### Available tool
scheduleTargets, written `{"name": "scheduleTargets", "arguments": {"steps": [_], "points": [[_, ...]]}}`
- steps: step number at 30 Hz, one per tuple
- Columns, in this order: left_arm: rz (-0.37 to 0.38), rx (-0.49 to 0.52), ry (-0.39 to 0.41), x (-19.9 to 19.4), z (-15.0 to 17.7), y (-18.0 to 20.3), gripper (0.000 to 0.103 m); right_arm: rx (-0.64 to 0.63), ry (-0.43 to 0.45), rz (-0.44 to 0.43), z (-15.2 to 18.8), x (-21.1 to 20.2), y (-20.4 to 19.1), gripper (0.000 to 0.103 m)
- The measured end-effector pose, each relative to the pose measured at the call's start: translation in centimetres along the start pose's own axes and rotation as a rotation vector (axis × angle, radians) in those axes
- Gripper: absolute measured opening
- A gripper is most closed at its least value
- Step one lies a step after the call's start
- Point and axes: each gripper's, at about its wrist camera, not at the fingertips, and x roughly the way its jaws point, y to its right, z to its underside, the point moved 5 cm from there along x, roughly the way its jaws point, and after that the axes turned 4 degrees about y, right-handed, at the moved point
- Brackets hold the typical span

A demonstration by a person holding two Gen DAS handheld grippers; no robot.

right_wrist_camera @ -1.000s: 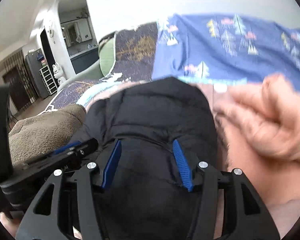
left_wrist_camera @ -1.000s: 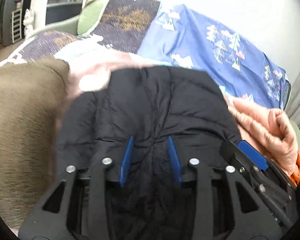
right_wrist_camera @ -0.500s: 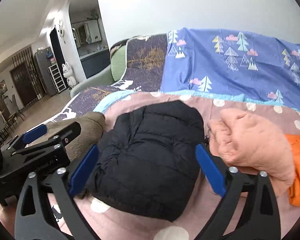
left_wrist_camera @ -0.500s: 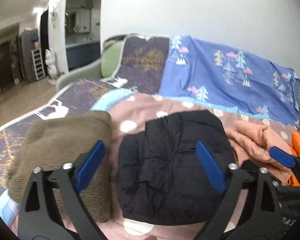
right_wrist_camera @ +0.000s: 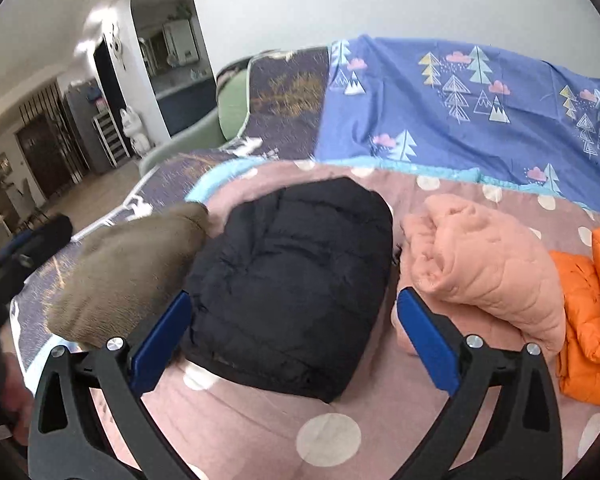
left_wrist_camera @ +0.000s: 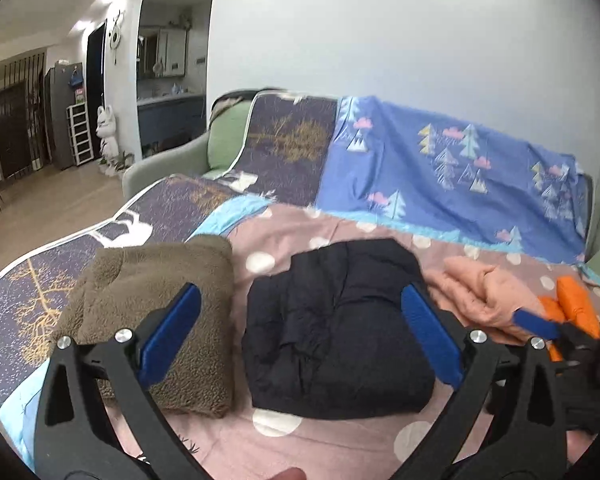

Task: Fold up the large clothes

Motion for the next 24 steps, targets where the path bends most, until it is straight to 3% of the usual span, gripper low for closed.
{"name": "scheduleTargets", "arguments": {"steps": [5,24], "points": [[-0.01,0.039,-0.05,1.2,0.7,0.7,0.101,-0.013,0.001,-0.007,0.1,0.1,-0.4,0.102],[0.002,0.033,-0.041,0.7,0.6,0.6,0.101,0.0,0.022,-0.014,-0.4,-1.0,0.2,0.102]]}}
